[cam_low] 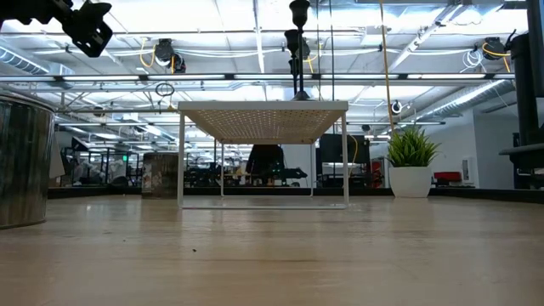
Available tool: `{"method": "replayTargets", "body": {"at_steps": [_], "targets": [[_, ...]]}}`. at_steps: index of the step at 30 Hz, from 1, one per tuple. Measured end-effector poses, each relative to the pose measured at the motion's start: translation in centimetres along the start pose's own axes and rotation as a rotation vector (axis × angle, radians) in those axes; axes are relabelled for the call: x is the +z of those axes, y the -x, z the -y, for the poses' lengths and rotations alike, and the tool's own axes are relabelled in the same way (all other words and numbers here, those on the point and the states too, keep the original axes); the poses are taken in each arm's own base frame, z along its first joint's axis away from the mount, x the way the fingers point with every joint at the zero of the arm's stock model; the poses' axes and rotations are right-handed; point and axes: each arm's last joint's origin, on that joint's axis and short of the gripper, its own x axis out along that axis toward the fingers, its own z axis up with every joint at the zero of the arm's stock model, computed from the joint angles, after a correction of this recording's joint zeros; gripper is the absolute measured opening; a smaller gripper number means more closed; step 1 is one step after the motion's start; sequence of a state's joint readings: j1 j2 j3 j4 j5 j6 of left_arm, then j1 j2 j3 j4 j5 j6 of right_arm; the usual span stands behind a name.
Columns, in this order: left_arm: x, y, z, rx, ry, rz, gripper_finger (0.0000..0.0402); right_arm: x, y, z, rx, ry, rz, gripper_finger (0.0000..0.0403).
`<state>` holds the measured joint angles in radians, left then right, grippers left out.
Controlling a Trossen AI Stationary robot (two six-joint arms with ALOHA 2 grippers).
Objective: Pick & Place candle stick holders
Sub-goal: Put the bottom right brown scented candle on the shelf
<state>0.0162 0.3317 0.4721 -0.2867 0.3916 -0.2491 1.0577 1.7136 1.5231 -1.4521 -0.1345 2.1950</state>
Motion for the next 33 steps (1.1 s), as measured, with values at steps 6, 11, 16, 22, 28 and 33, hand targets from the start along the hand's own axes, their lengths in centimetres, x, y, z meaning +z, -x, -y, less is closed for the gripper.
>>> {"method": "replayTargets", "body": {"at_steps": [6,11,16,22,28,33], "targets": [[0.0,0.0,0.0,0.000,0.011,0.000,0.0258,0.7,-2.0,-0.5,-0.046,0.038,-0.034,0.0400],[0.0,0.0,0.0,0.000,0.025,0.000,0.0257,1.8,-3.3,-0.9,-0.080,0.082,-0.022,0.0400],[0.0,0.0,0.0,0.000,0.029,0.001,0.0258,2.3,-3.8,-0.8,-0.107,0.113,-0.011,0.0400],[0.0,0.0,0.0,0.000,0.042,0.000,0.0257,2.2,-4.3,-0.6,-0.118,0.091,0.000,0.0400],[0.0,0.0,0.0,0.000,0.042,0.000,0.0257,2.1,-5.3,-0.7,-0.093,0.073,-0.005,0.0400],[0.0,0.0,0.0,0.000,0.042,0.000,0.0258,2.3,-5.9,-0.7,-0.085,0.041,0.014,0.0400]]}}
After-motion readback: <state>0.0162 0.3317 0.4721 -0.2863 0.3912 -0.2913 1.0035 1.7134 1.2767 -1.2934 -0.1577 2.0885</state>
